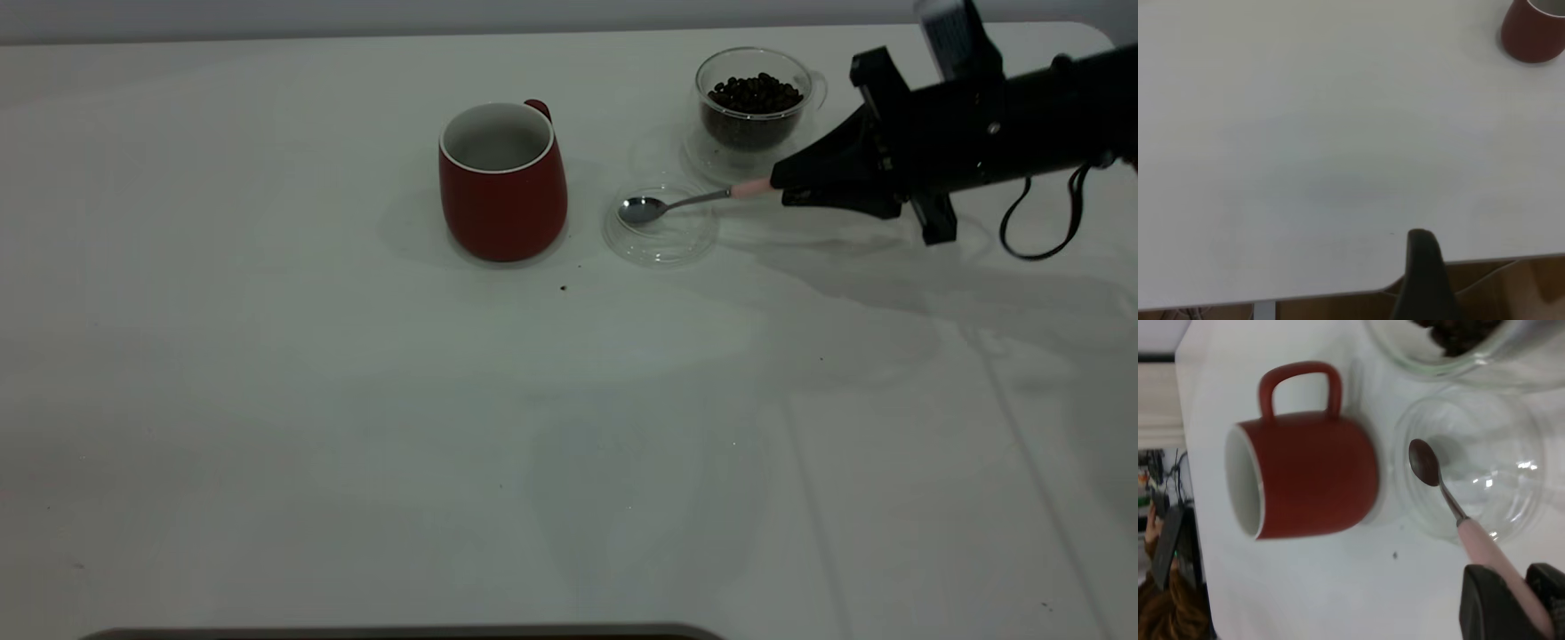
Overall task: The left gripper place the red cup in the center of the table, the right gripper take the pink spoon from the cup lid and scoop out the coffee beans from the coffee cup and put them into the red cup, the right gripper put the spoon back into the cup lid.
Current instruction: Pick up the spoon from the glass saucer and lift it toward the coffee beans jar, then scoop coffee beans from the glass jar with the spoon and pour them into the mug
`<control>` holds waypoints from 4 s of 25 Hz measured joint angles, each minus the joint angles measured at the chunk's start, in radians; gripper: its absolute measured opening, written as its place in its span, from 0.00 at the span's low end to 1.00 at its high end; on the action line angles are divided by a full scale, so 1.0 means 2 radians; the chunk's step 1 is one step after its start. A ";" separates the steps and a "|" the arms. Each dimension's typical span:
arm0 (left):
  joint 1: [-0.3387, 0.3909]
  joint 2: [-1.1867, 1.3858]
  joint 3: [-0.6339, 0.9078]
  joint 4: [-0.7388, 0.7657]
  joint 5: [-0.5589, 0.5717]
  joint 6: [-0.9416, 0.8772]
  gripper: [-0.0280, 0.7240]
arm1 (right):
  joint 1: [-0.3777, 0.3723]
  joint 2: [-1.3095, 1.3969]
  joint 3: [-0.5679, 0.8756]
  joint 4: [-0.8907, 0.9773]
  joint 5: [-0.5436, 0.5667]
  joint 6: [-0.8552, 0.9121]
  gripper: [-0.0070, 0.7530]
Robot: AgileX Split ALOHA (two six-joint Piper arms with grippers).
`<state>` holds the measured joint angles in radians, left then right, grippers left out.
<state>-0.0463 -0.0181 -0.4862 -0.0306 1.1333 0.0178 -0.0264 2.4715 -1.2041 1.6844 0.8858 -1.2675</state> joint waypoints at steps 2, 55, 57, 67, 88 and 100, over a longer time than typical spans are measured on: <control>0.000 0.000 0.000 0.000 0.000 0.000 0.82 | -0.002 -0.011 0.000 -0.017 0.004 0.006 0.15; 0.000 0.000 0.000 -0.001 0.000 0.000 0.82 | -0.076 -0.006 -0.203 -0.256 0.032 0.235 0.15; 0.000 0.000 0.000 -0.001 0.000 0.000 0.82 | -0.076 -0.006 -0.203 -0.257 0.032 0.249 0.15; 0.000 0.000 0.000 -0.001 0.000 0.000 0.82 | -0.086 0.016 -0.203 -0.223 0.059 0.275 0.15; 0.000 0.000 0.000 -0.001 0.000 0.000 0.82 | -0.117 0.049 -0.204 -0.145 0.120 0.264 0.15; 0.000 0.000 0.000 -0.001 0.000 0.000 0.82 | -0.132 0.049 -0.204 -0.144 0.131 0.242 0.15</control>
<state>-0.0463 -0.0181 -0.4862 -0.0317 1.1333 0.0178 -0.2909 2.5697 -1.6121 1.3968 1.1470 -0.7842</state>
